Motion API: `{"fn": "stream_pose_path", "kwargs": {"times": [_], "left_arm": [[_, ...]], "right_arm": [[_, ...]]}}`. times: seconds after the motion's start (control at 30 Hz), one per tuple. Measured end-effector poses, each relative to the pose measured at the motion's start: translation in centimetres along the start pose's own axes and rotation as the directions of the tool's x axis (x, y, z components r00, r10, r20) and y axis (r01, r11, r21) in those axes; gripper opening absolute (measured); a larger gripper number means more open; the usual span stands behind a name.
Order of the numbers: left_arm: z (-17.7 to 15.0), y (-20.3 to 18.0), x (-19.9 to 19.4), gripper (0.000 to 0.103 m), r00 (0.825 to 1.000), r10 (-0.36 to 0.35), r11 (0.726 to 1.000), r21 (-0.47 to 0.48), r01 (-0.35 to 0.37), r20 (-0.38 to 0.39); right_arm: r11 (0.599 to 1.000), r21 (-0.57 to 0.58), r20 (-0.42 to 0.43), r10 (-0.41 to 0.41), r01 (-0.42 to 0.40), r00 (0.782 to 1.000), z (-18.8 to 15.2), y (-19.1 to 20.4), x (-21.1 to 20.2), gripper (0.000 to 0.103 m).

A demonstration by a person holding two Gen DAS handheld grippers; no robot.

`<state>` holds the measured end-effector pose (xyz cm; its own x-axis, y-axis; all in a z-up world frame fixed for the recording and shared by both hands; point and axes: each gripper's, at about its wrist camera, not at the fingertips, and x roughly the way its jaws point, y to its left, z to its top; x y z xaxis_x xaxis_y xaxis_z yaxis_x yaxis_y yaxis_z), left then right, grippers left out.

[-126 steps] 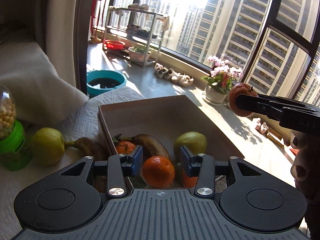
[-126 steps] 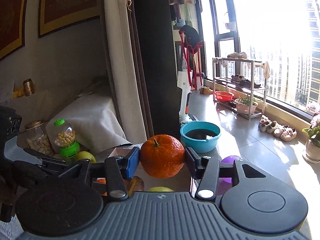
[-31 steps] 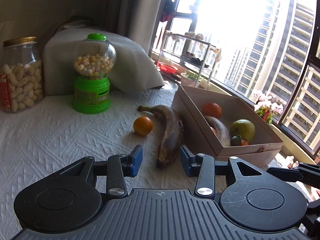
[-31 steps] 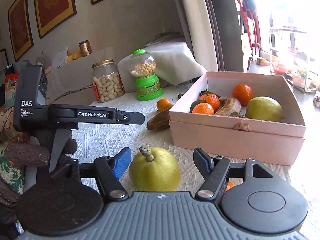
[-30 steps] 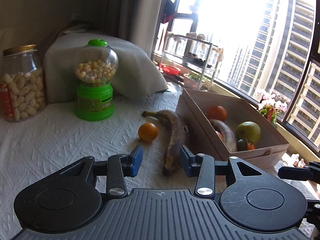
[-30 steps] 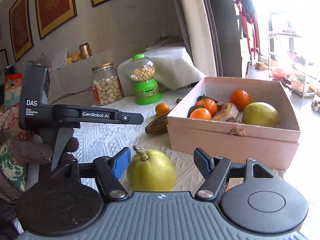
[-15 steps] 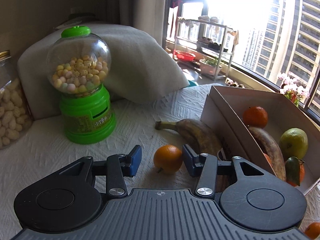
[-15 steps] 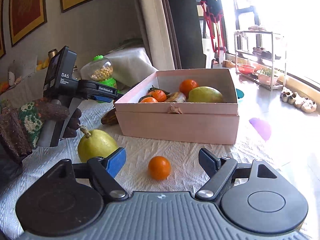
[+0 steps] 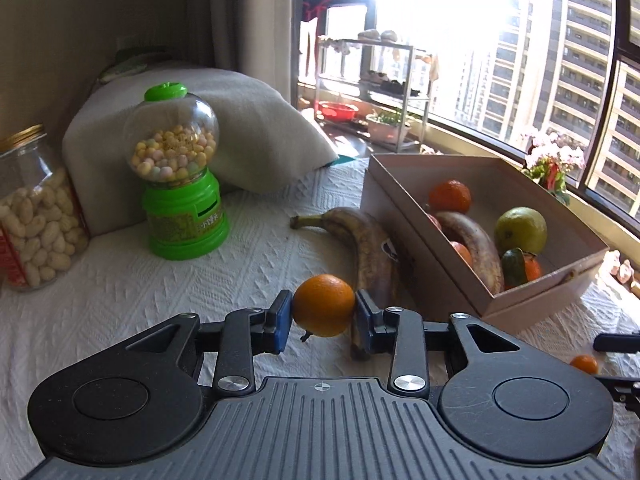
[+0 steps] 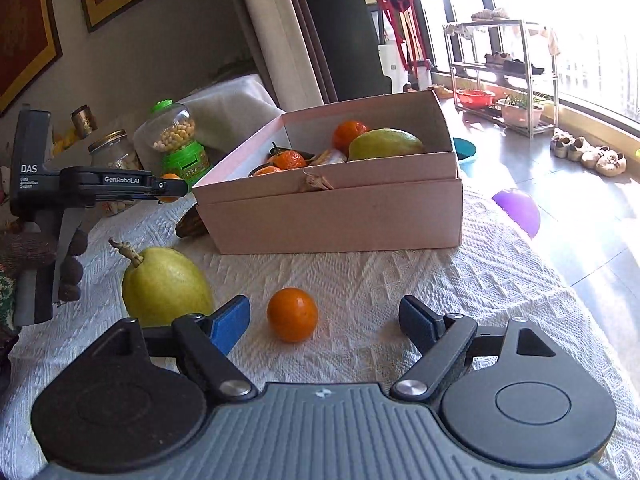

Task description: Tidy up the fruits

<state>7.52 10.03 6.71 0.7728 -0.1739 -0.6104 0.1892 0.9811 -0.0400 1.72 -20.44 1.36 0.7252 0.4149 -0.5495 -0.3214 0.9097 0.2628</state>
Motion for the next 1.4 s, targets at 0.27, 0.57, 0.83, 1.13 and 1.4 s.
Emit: {"fn": "stream_pose_path", "kwargs": {"times": [0.27, 0.57, 0.83, 1.13, 1.4], "left_arm": [[-3.7, -3.1, -3.4, 0.039, 0.975, -0.038, 0.977, 0.198, 0.083, -0.221], [-4.8, -5.2, -1.4, 0.039, 0.968, -0.09, 0.967, 0.211, 0.141, -0.234], [-4.5, -4.7, -2.1, 0.039, 0.975, -0.117, 0.975, 0.164, 0.149, -0.19], [-4.3, -2.2, -6.1, 0.039, 0.987, -0.113, 0.99, 0.076, 0.122, -0.111], [-6.5, -0.5, -6.2, 0.039, 0.985, -0.126, 0.983, -0.148, 0.107, -0.12]], "right_arm": [[0.999, 0.02, 0.019, -0.026, 0.026, 0.999, 0.0, 0.0, -0.4, 0.082], [0.994, 0.075, 0.055, -0.082, 0.078, 0.995, 0.3, -0.8, -0.9, 0.082], [0.991, 0.13, 0.04, -0.051, 0.045, 0.998, 0.2, -1.8, -0.7, 0.084], [0.99, 0.131, 0.04, -0.05, 0.044, 0.998, 0.2, -1.8, -0.7, 0.084], [0.991, 0.129, 0.039, -0.052, 0.047, 0.998, 0.2, -1.8, -0.8, 0.084]]}}
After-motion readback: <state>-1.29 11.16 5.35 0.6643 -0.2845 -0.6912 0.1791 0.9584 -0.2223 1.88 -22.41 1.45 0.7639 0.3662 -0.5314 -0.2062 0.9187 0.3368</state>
